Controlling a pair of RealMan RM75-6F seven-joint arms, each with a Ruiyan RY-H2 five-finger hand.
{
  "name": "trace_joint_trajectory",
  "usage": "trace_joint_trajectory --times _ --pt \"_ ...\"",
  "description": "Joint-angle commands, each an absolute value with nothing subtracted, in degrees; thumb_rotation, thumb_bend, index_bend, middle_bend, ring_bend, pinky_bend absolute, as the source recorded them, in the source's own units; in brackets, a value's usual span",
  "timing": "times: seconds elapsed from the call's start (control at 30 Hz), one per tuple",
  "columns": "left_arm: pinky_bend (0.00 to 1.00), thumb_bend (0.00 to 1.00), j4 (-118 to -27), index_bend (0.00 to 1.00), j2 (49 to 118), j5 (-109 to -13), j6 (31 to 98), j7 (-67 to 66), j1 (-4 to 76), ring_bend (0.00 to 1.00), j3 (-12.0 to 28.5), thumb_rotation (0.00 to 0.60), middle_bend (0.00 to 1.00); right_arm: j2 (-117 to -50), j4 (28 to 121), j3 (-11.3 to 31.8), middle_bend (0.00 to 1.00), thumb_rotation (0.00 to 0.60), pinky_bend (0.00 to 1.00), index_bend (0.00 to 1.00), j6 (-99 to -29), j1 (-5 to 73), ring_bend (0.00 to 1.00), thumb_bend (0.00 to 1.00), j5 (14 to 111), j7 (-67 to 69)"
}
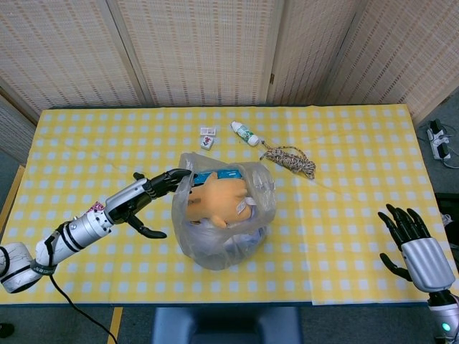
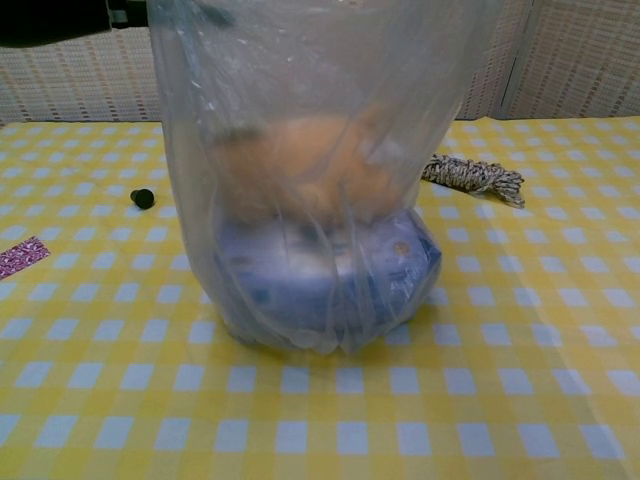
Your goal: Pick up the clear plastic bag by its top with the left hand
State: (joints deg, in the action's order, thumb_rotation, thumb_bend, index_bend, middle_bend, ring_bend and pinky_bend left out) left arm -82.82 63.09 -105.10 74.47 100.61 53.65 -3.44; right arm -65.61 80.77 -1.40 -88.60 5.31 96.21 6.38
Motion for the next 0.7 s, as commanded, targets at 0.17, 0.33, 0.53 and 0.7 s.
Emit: trace_joint_trajectory --times 0.17,0.33,0.53,0.7 --pt "0.20 0.11 -82.98 0.12 64.65 -104.60 74.42 100.28 53.71 0.07 -3.68 0.600 0.10 -65.49 80.74 -1.52 0.00 0.600 0.00 0.00 -88.52 5.33 0.00 0.34 96.42 6.60" --pt "0.20 0.11 -83.04 0.13 65.53 -103.43 75.09 98.15 52.74 0.07 -3.53 0.600 0.10 -65.33 80.77 -1.54 0.00 0.600 0.00 0.00 -88.70 5.24 0.00 0.34 96.50 6.87" --pt "0.20 0.11 -82.86 0.15 66.48 -100.90 74.82 95.88 51.47 0.07 -2.95 0.600 0.10 -65.22 80.86 -1.73 0.00 0.600 0.00 0.00 -88.82 5.14 0.00 0.34 96.81 6.92" --pt "0.22 0.11 -82.67 0.16 66.51 -101.08 75.74 96.20 50.75 0.08 -3.04 0.600 0.10 -65.20 80.82 -1.62 0.00 0.600 0.00 0.00 -88.82 5.10 0.00 0.33 96.63 6.97"
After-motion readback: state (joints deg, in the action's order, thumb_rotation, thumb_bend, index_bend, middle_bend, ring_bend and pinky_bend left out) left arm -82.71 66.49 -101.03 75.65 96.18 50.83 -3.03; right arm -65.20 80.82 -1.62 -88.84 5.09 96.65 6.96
